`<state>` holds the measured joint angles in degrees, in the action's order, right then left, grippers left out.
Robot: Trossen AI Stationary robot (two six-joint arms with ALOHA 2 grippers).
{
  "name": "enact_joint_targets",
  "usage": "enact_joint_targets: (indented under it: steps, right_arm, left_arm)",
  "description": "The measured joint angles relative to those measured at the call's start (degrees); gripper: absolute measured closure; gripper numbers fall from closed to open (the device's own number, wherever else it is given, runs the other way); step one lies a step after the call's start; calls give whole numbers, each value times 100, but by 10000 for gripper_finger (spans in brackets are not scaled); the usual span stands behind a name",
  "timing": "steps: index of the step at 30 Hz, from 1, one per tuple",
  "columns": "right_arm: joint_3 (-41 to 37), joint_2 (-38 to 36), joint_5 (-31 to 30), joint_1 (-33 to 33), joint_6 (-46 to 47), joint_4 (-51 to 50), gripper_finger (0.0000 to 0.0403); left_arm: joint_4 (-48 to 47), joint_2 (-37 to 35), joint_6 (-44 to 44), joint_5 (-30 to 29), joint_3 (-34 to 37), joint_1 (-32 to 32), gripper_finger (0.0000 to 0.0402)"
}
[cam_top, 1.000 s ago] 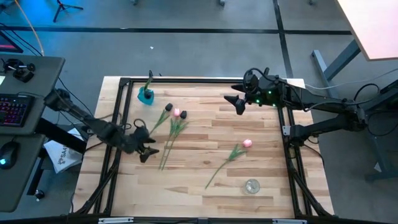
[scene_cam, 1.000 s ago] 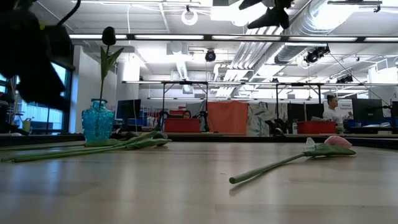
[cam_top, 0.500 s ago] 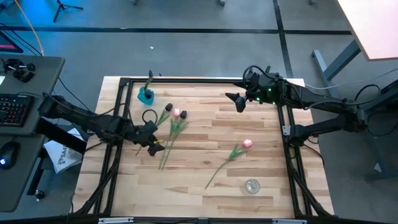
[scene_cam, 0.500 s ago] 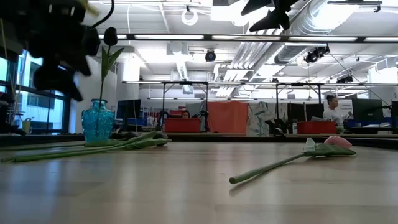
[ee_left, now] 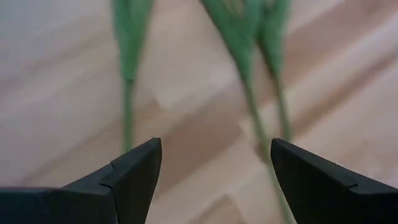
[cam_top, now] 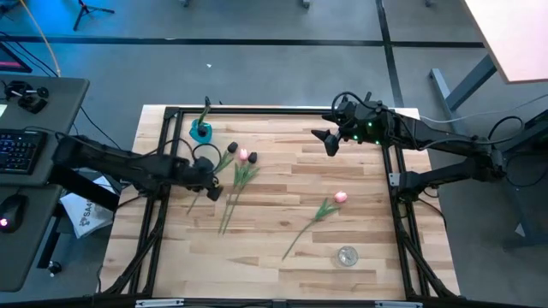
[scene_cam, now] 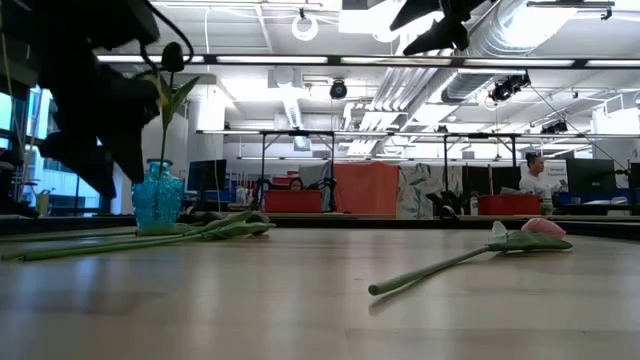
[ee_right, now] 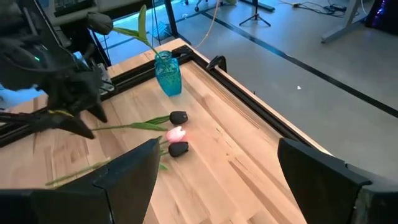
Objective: Sort flowers into vase by color
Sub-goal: Put the top black flower into the blue vase
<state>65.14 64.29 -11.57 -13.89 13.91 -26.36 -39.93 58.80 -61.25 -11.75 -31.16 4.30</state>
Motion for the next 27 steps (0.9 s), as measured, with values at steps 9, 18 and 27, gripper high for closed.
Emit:
enact_joint_targets:
  steps: [9,18,27]
  right_arm:
    - [0,0,66,0,57,-11,82]
    - [0,0,65,0,59,8,82]
    - [0,0,62,0,125,45,82]
  left_arm:
    - [263,1306,429,-794,-2,-328,112]
    - [566,1928,457,-1305,-2,-359,124]
    - [1046,2223,946,-903,-34,-735,276]
